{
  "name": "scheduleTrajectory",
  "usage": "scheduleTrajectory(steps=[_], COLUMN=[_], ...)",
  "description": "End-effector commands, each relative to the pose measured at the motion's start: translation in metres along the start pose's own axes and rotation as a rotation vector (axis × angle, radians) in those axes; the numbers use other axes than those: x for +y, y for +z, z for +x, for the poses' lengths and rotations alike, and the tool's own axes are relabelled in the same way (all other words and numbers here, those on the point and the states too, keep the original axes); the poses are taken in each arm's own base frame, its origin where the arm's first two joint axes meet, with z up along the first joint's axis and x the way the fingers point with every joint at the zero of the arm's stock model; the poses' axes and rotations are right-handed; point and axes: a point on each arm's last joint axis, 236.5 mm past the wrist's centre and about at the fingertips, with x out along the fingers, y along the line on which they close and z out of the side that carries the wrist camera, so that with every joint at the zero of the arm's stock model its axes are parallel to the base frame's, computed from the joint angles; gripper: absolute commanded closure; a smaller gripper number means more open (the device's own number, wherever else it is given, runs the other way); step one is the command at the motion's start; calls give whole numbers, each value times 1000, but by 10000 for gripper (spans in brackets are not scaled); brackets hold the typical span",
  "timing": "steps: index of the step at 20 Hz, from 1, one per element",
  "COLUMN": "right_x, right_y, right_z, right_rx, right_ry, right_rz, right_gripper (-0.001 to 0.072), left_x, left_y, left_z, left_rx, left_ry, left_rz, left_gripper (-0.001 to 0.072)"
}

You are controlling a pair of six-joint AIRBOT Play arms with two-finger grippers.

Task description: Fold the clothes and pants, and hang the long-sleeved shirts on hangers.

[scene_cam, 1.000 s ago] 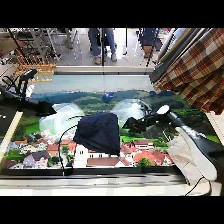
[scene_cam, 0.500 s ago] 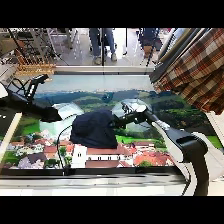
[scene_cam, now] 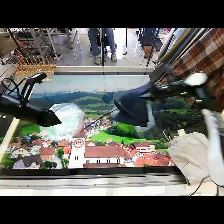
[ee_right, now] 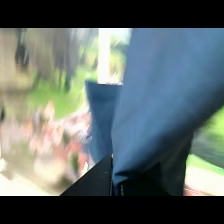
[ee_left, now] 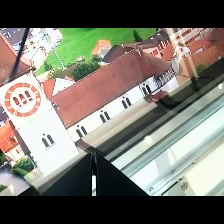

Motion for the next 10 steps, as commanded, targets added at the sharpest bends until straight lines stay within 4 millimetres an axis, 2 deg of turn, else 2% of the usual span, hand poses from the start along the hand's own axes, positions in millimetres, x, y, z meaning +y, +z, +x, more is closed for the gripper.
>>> scheduleTrajectory(steps=[1, 3, 5, 7, 10], right_x=[-56, -114, -171, -228, -296], right_y=[9, -4, -42, -106, -216], right_z=[-111, -169, -215, -234, -245], right_rx=[-158, -233, -259, -225, -152], right_ry=[-150, -277, -376, -453, -602], right_rz=[112, 220, 359, 571, 873], right_gripper=[705, 705, 705, 705, 705], left_x=[-2, -2, -2, -2, -2], left_y=[-1, -1, -1, 0, 0], left_z=[-5, -5, -5, -5, -5], left_rx=[-10, -11, -11, -16, -16], left_ry=[10, 9, 10, 11, 11], left_rz=[17, 22, 49, 62, 62], left_gripper=[701, 701, 701, 701, 701])
